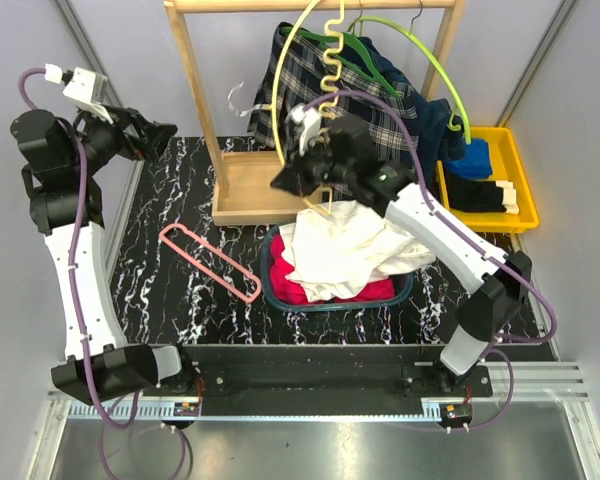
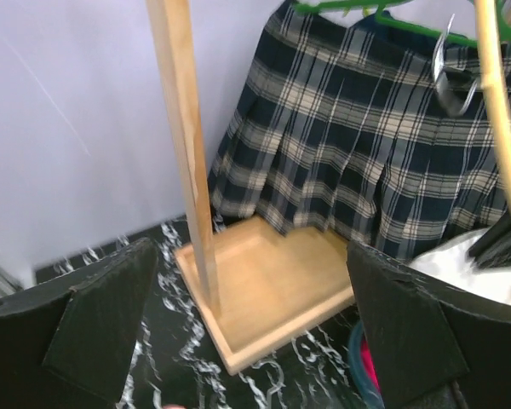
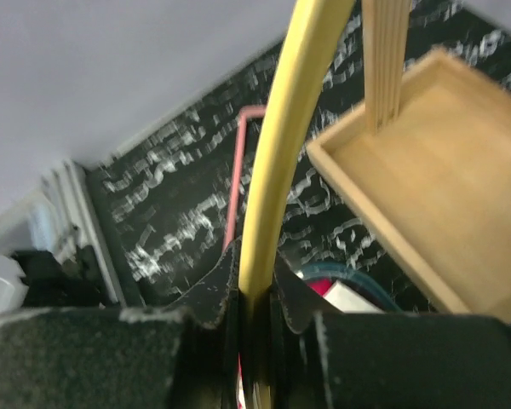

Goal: Remove the skirt from the hanger

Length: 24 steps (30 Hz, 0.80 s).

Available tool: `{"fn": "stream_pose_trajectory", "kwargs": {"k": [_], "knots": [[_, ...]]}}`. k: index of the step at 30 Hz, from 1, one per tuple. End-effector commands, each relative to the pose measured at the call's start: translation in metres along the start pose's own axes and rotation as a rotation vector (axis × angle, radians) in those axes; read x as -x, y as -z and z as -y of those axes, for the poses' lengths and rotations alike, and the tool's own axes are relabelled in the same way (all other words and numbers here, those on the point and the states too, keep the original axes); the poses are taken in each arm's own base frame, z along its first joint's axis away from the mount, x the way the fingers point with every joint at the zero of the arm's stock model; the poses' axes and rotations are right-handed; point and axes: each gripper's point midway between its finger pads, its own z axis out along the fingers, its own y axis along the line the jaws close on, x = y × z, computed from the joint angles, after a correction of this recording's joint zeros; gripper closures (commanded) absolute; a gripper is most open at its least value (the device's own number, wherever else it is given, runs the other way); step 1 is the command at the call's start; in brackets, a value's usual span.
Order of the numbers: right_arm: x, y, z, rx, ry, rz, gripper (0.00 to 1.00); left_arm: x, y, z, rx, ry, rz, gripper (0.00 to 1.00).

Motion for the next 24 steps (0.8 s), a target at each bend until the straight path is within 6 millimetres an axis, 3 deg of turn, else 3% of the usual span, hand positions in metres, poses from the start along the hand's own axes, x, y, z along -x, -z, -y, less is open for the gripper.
{"fn": "stream_pose_trajectory", "kwargs": {"k": [1, 2, 4, 7, 9, 10, 14, 19, 24], "knots": [[-0.015, 0.016, -0.049, -0.014, 0.157, 0.004, 1.0, -0.004, -0.001, 0.008, -0.061, 0.031, 0.021, 0.01], [0.0, 0.037, -0.058, -0.033, 0.211, 0.059, 1.0, -0.007, -0.002, 0.007, -0.062, 0.032, 0.017, 0.01], [0.004, 0.056, -0.057, -0.104, 0.264, 0.093, 1.0, -0.013, -0.003, 0.005, -0.058, 0.047, 0.008, 0.01], [0.05, 0.108, -0.064, -0.187, 0.342, 0.223, 1.0, -0.017, -0.006, 0.004, -0.067, 0.08, 0.0, 0.01], [0.074, 0.136, -0.078, -0.178, 0.378, 0.272, 1.0, -0.018, -0.009, 0.006, -0.082, 0.092, -0.002, 0.01], [0.098, 0.155, -0.099, -0.116, 0.39, 0.328, 1.0, -0.017, -0.01, 0.006, -0.078, 0.093, 0.0, 0.01], [0.088, 0.151, -0.129, 0.052, 0.313, 0.243, 1.0, 0.003, -0.013, 0.002, -0.057, 0.146, 0.043, 0.01], [0.051, 0.125, -0.109, 0.007, 0.244, 0.158, 1.0, 0.035, 0.002, -0.001, -0.034, 0.189, 0.154, 0.01], [0.022, 0.107, -0.111, 0.07, 0.212, 0.057, 1.0, 0.065, 0.027, -0.022, 0.034, 0.288, 0.254, 0.01]]}}
